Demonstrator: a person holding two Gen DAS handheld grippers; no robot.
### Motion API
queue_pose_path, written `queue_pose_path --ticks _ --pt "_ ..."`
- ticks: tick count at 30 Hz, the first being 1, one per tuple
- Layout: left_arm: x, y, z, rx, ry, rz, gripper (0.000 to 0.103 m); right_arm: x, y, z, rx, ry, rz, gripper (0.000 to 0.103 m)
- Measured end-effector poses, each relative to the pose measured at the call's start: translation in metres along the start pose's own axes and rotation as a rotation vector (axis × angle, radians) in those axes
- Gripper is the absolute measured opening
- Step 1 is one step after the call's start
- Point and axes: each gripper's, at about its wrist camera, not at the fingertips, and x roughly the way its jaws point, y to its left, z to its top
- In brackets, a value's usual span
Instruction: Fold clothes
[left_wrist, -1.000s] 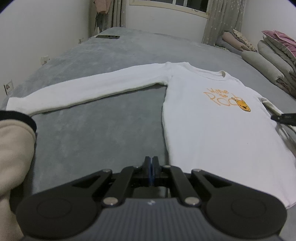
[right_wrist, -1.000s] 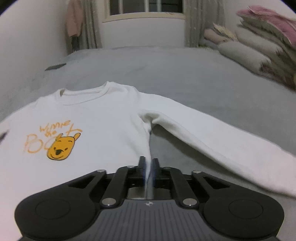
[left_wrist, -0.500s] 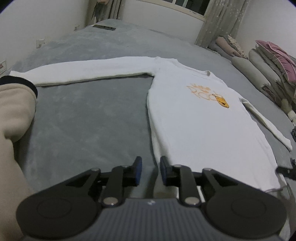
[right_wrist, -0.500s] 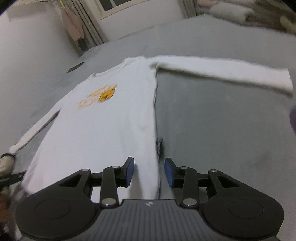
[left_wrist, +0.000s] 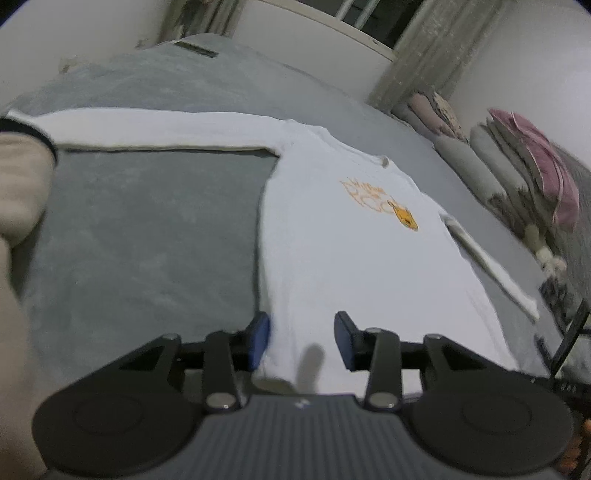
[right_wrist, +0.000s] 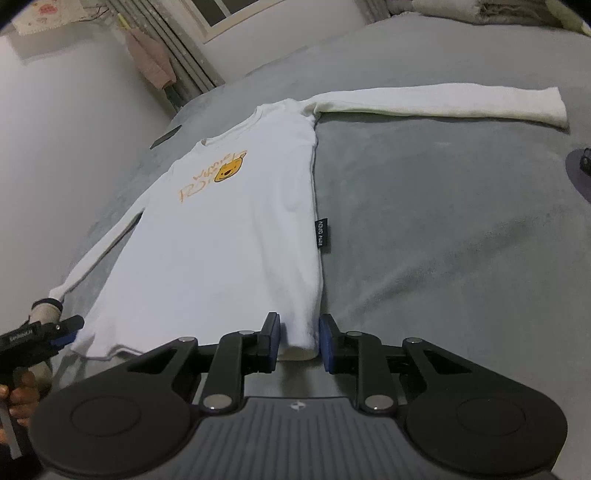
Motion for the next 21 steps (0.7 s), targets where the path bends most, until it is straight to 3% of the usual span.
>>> queue_pose_path --ticks 1,3,10,16,21 --pt "0.004 -0.002 -0.001 0.019 0.011 0.033 0.007 0.001 0.002 -0.001 -0.012 -0.005 -0.011 0.013" --pt "0.007 -0.003 -0.001 0.028 0.019 0.067 0.005 0.003 0.004 -0.003 -0.022 -0.021 -0.023 0.008" --pt "-0.011 0.003 0.008 0.002 -0.014 0.051 0.004 -0.029 0.009 0.003 -0.025 -0.083 0.013 0.007" --pt "-0.002 -0.004 -0.001 0.084 0.024 0.129 0.004 -0.007 0.006 -0.004 -0.052 0.009 -0.029 0.007" --pt "-0.013 -0.007 0.001 0.103 0.006 0.136 0.004 -0.012 0.006 0.001 -0.078 -0.001 -0.018 0.007"
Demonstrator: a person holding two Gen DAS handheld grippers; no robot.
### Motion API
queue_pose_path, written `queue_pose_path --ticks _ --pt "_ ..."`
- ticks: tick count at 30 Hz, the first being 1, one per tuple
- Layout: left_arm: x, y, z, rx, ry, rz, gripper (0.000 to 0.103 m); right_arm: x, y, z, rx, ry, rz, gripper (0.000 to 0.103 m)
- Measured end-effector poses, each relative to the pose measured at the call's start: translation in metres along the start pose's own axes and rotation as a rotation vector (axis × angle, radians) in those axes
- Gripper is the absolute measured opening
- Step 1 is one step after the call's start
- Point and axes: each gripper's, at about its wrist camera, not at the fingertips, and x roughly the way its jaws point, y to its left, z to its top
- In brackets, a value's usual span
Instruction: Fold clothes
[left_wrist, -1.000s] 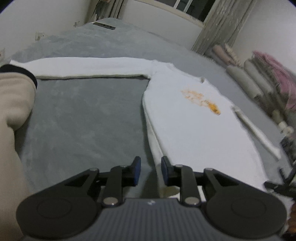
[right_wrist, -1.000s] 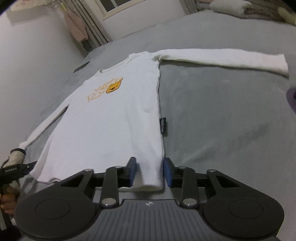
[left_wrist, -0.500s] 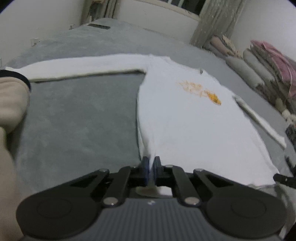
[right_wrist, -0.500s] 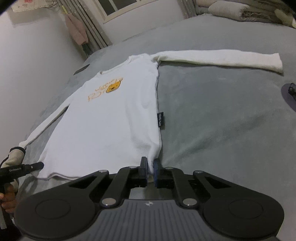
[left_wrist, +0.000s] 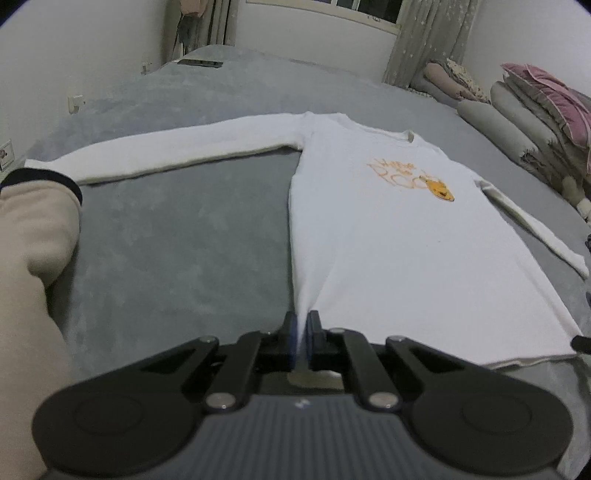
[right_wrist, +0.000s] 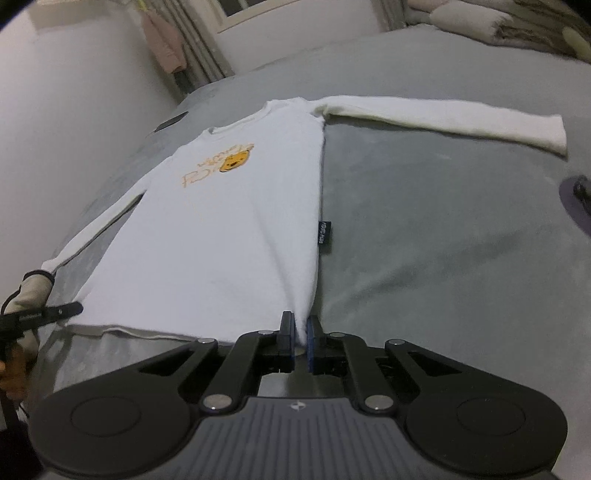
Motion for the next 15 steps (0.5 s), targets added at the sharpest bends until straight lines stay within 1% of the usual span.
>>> queue_pose_path --ticks 3,5,7,9,13,15 --pt "-0.009 -0.009 0.000 0.034 -0.013 0.019 0.004 -0.014 -0.004 0.009 0.008 -0.040 0.025 0.007" --pt "-0.013 -0.014 0.002 0.048 -0.023 0.030 0.004 -0.016 -0.001 0.011 -0.011 -0.038 0.029 0.007" --pt "-0.017 -0.014 0.005 0.034 -0.023 0.021 0.004 -0.010 0.001 0.011 -0.031 -0.024 0.009 0.007" --pt "-0.023 -0.013 0.008 0.026 -0.027 0.014 0.004 -0.007 -0.004 0.009 -0.021 -0.021 0.001 0.007" --pt "-0.025 -0.016 0.010 0.039 -0.032 0.017 0.004 -0.025 0.000 0.013 -0.025 -0.084 0.029 0.007" --pt "-0.017 -0.018 0.005 0.048 -0.003 0.026 0.005 -0.032 0.004 0.015 -0.044 -0.100 0.025 0.007"
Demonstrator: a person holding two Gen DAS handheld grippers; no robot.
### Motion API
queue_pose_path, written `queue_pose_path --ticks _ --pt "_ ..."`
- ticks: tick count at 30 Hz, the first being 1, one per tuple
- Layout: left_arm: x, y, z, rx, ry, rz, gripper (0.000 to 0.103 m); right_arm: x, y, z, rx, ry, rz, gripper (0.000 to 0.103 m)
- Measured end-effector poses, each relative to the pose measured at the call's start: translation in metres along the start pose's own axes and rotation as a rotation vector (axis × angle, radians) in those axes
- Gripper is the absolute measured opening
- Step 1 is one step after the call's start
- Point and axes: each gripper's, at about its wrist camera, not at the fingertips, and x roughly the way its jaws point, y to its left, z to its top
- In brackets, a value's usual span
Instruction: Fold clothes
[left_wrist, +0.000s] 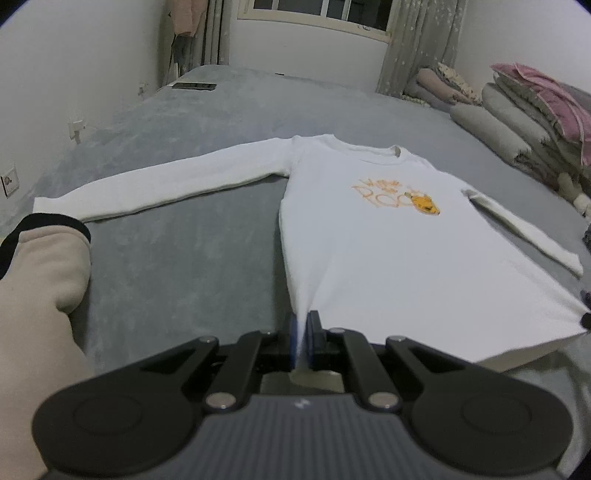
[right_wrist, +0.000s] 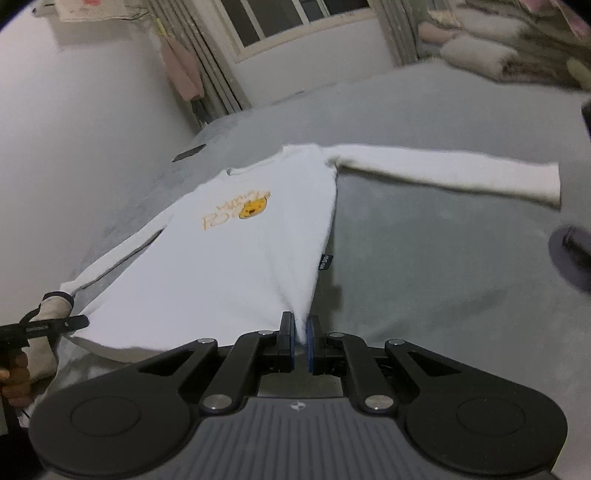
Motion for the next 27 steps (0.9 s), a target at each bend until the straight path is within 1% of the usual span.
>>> queue_pose_path --ticks 3,5,6,7,8,9,10,14,16,17,19,21,24,27 --pt "0.014 -0.003 -0.010 0.016 0.048 0.016 0.006 0.008 -0.005 -0.004 -0.014 0.039 -0.032 0.007" --pt "0.016 -0.002 -0.011 0.022 0.058 0.022 0.007 0.016 -0.009 -0.009 -0.025 0.072 -0.068 0.007" --pt "0.017 -0.002 -0.012 0.025 0.061 0.024 0.011 0.019 -0.010 -0.011 -0.035 0.079 -0.091 0.007" --pt "0.015 -0.001 -0.010 0.022 0.058 0.028 0.013 0.022 -0.011 -0.012 -0.041 0.086 -0.101 0.007" --pt "0.013 0.001 -0.007 0.017 0.052 0.033 0.014 0.023 -0.011 -0.012 -0.040 0.090 -0.090 0.007" --pt "0.011 0.001 -0.005 0.019 0.045 0.045 0.019 0.023 -0.010 -0.012 -0.050 0.096 -0.084 0.007" --pt "0.010 0.001 -0.003 0.023 0.037 0.060 0.021 0.024 -0.006 -0.012 -0.079 0.100 -0.090 0.007" --pt "0.008 0.001 0.007 0.017 0.025 0.092 0.022 0.022 0.004 -0.004 -0.144 0.063 -0.165 0.011" --pt "0.011 -0.003 0.013 0.022 0.019 0.109 0.025 0.022 0.006 0.003 -0.146 0.041 -0.181 0.018" --pt "0.012 -0.005 0.015 0.024 0.015 0.117 0.028 0.024 0.007 0.006 -0.147 0.034 -0.181 0.020" --pt "0.018 -0.011 0.020 0.030 0.011 0.124 0.030 0.032 0.013 0.013 -0.168 0.030 -0.166 0.029" --pt "0.027 -0.017 0.025 0.038 0.013 0.137 0.030 0.045 0.025 0.016 -0.214 0.043 -0.150 0.032" --pt "0.038 -0.024 0.033 0.048 0.012 0.152 0.031 0.066 0.044 0.024 -0.282 0.053 -0.145 0.034" --pt "0.049 -0.032 0.044 0.056 0.001 0.171 0.034 0.085 0.058 0.037 -0.329 0.042 -0.145 0.041"
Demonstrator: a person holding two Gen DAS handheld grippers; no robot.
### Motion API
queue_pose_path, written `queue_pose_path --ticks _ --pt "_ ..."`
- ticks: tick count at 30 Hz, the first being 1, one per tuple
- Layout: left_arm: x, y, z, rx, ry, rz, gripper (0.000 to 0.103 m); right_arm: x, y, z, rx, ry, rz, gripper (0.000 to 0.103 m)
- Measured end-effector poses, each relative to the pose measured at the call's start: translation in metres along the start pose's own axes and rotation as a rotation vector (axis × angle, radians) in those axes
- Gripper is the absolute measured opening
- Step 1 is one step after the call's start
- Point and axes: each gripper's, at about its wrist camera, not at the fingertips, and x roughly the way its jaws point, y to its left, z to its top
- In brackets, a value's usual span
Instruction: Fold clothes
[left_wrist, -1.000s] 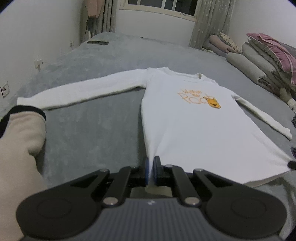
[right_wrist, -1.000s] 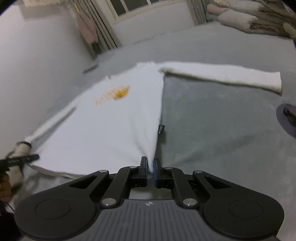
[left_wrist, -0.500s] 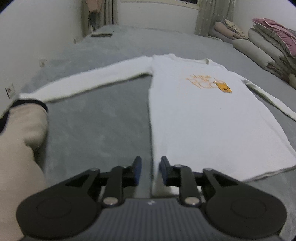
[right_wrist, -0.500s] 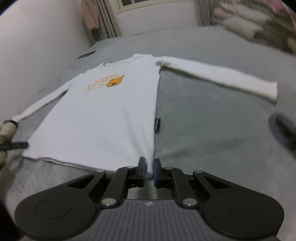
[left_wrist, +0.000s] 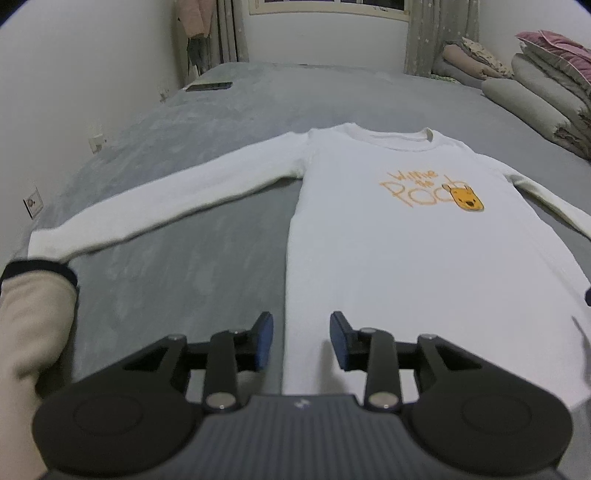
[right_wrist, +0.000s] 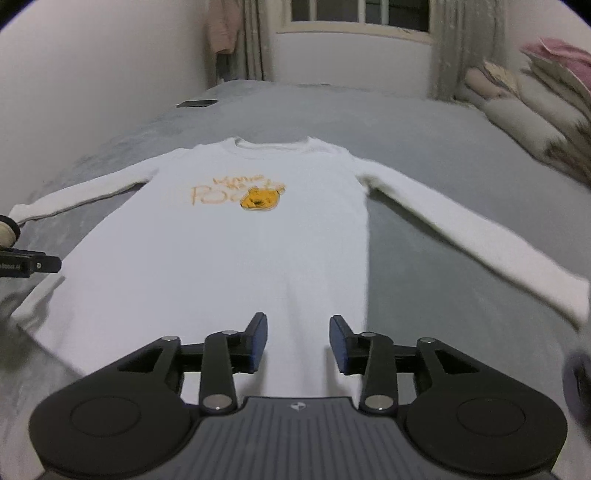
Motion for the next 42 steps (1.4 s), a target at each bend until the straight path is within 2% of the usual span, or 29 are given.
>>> queue_pose_path --ticks 6,7,9,10,12,18,28,31,33,36,39,40,42 --pt "0.030 -0.015 0.020 0.037 -0.016 0.052 0.042 0.044 0.015 0.026 -0.028 0.019 0.036 0.062" --pt "0.037 -0.015 0.020 0.040 -0.010 0.058 0.042 0.053 0.017 0.026 -0.025 0.025 0.043 0.067" --pt "0.049 -0.015 0.017 0.043 -0.003 0.063 0.044 0.070 0.019 0.021 -0.018 0.046 0.038 0.071" --pt "0.052 -0.015 0.015 0.045 -0.012 0.066 0.045 0.074 0.020 0.016 -0.022 0.038 0.036 0.076" --pt "0.056 -0.015 0.014 0.050 -0.029 0.071 0.049 0.074 0.022 0.009 -0.041 0.001 0.038 0.081" --pt "0.060 -0.009 0.018 0.041 -0.036 0.067 0.052 0.077 0.024 0.007 -0.045 -0.017 0.033 0.092" --pt "0.067 -0.008 0.023 0.032 -0.052 0.063 0.054 0.082 0.031 0.012 -0.028 -0.034 0.022 0.097" --pt "0.071 -0.007 0.022 0.041 -0.062 0.069 0.058 0.085 0.026 0.019 0.000 -0.044 0.022 0.097" --pt "0.074 -0.006 0.020 0.036 -0.062 0.075 0.064 0.088 0.022 0.019 0.004 -0.039 0.010 0.097" --pt "0.074 -0.005 0.018 0.047 -0.067 0.083 0.065 0.092 0.017 0.017 -0.021 -0.013 -0.004 0.097" --pt "0.074 -0.002 0.018 0.035 -0.065 0.074 0.066 0.087 0.002 0.023 -0.003 0.036 -0.005 0.096" --pt "0.075 -0.001 0.018 0.028 -0.064 0.070 0.067 0.085 -0.006 0.025 0.012 0.048 -0.006 0.092" --pt "0.075 -0.001 0.019 0.027 -0.064 0.073 0.067 0.082 -0.019 0.032 0.066 0.043 0.023 0.089"
